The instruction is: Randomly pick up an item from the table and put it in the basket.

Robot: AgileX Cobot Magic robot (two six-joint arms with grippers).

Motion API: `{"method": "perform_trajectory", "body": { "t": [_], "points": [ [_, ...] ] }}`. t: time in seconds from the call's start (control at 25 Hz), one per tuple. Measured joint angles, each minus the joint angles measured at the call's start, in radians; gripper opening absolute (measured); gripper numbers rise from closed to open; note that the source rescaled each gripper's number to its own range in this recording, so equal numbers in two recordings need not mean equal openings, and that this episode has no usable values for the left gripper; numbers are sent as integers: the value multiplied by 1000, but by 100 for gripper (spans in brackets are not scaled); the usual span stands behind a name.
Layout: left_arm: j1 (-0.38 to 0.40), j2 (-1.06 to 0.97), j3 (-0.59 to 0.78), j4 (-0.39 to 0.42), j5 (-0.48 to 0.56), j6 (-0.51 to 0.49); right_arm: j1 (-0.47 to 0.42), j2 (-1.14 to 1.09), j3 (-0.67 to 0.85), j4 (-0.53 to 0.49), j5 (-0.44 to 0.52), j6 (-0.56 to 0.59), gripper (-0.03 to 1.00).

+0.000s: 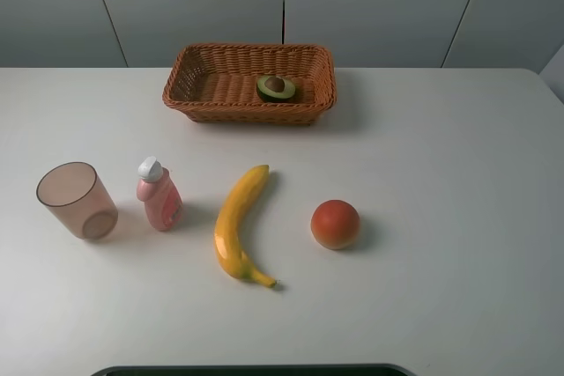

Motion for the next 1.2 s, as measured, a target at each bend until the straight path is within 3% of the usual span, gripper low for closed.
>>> {"method": "perform_trajectory", "body": {
  "t": [0.48, 1.2],
  "points": [
    [0, 0, 0, 0, 0, 0, 0, -3, 23, -36, -51, 87, 99],
    [0, 0, 0, 0, 0, 0, 0, -3, 23, -43, -51, 95, 100]
  ]
}}
